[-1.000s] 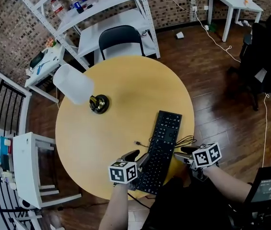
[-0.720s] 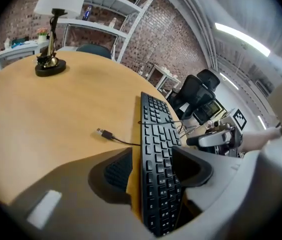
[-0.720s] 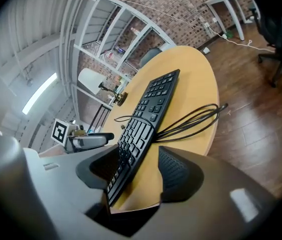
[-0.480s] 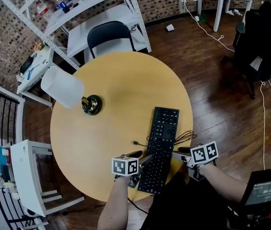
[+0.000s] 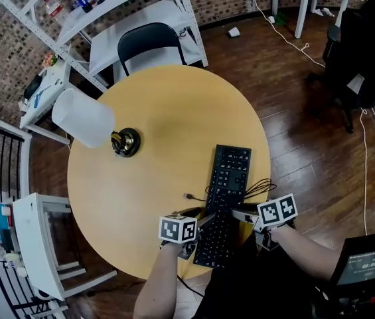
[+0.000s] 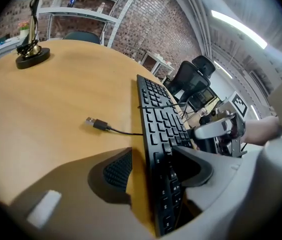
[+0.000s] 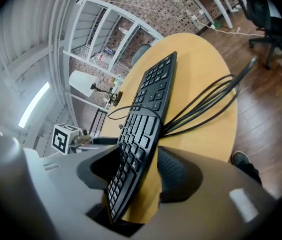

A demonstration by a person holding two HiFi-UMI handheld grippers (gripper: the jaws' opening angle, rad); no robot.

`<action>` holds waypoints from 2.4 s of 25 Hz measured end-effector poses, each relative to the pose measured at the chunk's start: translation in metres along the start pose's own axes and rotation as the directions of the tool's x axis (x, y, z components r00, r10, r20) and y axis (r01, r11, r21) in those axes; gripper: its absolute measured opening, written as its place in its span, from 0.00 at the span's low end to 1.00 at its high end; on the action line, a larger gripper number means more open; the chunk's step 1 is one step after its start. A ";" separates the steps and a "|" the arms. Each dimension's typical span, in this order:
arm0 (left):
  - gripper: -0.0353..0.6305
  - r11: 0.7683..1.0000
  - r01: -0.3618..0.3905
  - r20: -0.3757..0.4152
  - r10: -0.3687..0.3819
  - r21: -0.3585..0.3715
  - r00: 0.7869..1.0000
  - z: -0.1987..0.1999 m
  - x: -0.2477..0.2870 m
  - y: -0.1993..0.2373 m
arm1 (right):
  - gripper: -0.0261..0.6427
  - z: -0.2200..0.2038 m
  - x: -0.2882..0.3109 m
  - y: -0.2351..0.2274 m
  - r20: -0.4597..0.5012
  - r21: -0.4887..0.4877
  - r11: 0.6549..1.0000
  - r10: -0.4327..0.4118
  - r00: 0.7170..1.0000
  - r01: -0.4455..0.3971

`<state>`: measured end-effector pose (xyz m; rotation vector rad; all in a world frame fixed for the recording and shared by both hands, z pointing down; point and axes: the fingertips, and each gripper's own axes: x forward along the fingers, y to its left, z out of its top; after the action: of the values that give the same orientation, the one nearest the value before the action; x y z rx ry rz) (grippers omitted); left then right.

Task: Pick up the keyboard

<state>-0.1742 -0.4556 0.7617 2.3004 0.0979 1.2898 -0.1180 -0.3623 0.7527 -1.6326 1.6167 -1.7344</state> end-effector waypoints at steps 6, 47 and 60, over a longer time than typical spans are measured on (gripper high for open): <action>0.59 0.998 0.024 -0.066 -0.020 0.055 0.998 -0.003 0.009 -0.002 | 0.34 0.002 0.014 -0.005 -0.016 0.052 0.999 0.012 1.000 -0.011; 0.50 0.986 0.169 0.137 -0.166 -0.008 0.977 -0.016 -0.035 -0.012 | 0.16 -0.003 0.009 0.053 -0.073 0.041 0.937 0.349 0.934 -0.347; 0.50 0.989 0.127 0.334 -0.144 0.070 0.931 0.055 -0.102 -0.040 | 0.15 0.058 -0.035 0.137 -0.009 -0.184 0.898 0.405 0.914 -0.399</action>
<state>-0.1784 -0.4720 0.6399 2.4727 0.1677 0.8167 -0.1238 -0.4123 0.6081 -1.2621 1.9792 -1.3802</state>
